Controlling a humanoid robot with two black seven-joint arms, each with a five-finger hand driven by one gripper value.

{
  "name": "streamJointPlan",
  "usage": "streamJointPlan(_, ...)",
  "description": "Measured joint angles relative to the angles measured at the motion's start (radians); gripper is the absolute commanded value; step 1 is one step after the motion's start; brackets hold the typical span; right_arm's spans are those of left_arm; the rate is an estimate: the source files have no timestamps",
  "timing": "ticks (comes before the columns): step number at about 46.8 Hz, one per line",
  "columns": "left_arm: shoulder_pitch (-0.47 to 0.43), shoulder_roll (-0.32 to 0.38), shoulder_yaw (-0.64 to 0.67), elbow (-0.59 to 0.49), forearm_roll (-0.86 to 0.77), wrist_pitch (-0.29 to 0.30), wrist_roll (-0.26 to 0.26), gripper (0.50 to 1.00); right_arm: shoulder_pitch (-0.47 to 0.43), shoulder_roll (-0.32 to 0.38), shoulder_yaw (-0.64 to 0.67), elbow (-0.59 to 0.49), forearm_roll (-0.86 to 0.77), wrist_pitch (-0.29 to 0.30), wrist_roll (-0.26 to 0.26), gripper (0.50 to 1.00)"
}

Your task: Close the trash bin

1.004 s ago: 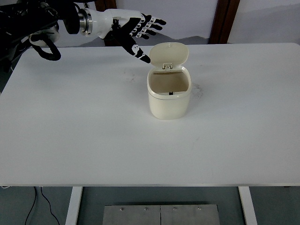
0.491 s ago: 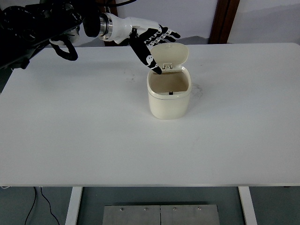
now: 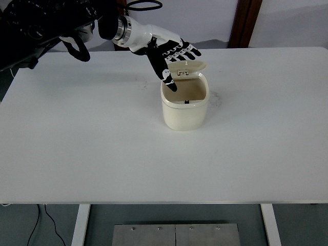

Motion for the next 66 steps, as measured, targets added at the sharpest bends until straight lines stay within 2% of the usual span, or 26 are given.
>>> streamJointPlan(26, 0.005, -0.044, 0.004, -0.079, -0.002, -0.001, 0.076, 1.0, 0.0, 0.0, 0.0, 0.0, 0.0, 0.0, 0.0, 0.991)
streamJointPlan(66, 0.018, -0.064, 0.042, -0.109, -0.003, 0.004, 0.082, 1.0, 0.0, 0.0, 0.0, 0.0, 0.0, 0.0, 0.0, 0.991)
